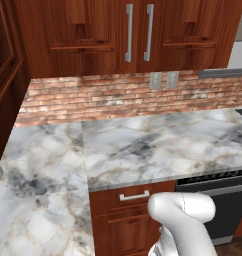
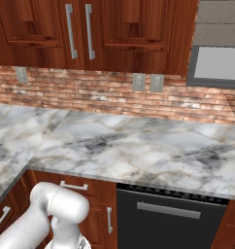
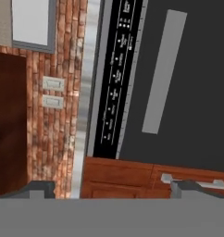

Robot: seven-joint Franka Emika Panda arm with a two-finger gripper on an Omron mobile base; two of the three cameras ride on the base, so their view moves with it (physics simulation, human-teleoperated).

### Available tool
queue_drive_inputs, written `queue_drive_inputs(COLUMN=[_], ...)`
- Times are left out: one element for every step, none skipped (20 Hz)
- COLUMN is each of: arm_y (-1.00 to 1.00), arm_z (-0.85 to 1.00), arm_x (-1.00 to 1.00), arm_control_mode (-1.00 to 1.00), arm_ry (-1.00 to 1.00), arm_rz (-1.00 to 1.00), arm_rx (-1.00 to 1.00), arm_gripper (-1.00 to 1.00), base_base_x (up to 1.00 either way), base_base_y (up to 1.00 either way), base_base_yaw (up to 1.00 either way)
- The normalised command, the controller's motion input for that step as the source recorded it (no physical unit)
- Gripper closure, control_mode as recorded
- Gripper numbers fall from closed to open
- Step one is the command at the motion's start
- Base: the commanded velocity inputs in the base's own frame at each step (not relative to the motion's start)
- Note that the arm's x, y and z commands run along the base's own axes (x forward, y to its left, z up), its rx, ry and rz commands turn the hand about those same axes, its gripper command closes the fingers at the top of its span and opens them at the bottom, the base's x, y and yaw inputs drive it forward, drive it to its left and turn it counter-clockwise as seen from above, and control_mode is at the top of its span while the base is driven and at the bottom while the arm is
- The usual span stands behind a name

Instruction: Open the dishwasher door and pull out the top rack.

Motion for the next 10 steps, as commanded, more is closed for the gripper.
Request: queue_drive_inputs(arm_y=[-0.01, -0.01, -0.01, -0.01, -0.01, -0.02, -0.03, -0.02, -0.03, -0.03], arm_z=[-0.12, -0.12, -0.11, -0.11, -0.1, -0.1, -0.08, -0.08, -0.06, -0.05], arm_x=[0.28, 0.28, 0.28, 0.28, 0.28, 0.27, 0.28, 0.28, 0.28, 0.28], arm_control_mode=[-1.0, -1.0, -1.0, -1.0, -1.0, -1.0, -1.0, -1.0, -1.0, -1.0], arm_ry=[0.0, 0.0, 0.0, 0.0, 0.0, 0.0, 0.0, 0.0, 0.0, 0.0], arm_rz=[0.0, 0.0, 0.0, 0.0, 0.0, 0.0, 0.0, 0.0, 0.0, 0.0], arm_rx=[0.01, 0.01, 0.01, 0.01, 0.01, 0.01, 0.01, 0.01, 0.01, 0.01], arm_gripper=[-1.0, -1.0, -1.0, -1.0, -1.0, -1.0, -1.0, -1.0, -1.0, -1.0], base_base_x=[0.0, 0.0, 0.0, 0.0, 0.0, 0.0, 0.0, 0.0, 0.0, 0.0], base_base_y=[0.0, 0.0, 0.0, 0.0, 0.0, 0.0, 0.0, 0.0, 0.0, 0.0], base_base_yaw=[0.0, 0.0, 0.0, 0.0, 0.0, 0.0, 0.0, 0.0, 0.0, 0.0])
